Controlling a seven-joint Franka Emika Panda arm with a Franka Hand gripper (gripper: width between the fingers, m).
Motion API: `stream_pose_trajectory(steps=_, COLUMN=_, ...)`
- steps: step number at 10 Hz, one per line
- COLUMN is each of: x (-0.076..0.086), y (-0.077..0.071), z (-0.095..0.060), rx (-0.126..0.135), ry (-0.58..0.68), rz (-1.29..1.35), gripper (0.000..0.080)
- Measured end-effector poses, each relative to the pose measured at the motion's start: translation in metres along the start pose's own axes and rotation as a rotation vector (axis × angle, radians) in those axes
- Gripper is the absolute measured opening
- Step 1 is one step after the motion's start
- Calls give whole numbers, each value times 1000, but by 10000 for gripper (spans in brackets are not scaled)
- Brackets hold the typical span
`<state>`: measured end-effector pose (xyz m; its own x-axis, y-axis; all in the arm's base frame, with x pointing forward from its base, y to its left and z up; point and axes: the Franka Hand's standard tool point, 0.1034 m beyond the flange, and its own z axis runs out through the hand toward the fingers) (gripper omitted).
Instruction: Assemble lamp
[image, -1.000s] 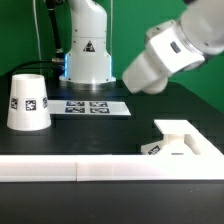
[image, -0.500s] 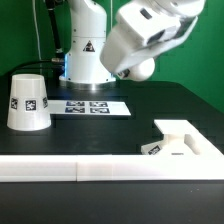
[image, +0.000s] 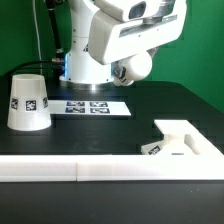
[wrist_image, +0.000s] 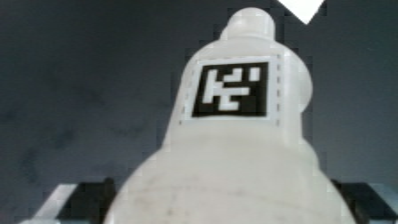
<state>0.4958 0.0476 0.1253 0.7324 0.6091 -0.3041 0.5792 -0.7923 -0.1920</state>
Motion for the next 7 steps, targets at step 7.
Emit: stream_pose_trajectory(steps=7, x=14, y=28, z=-31, rx=-97, ry=382, rz=31, gripper=578)
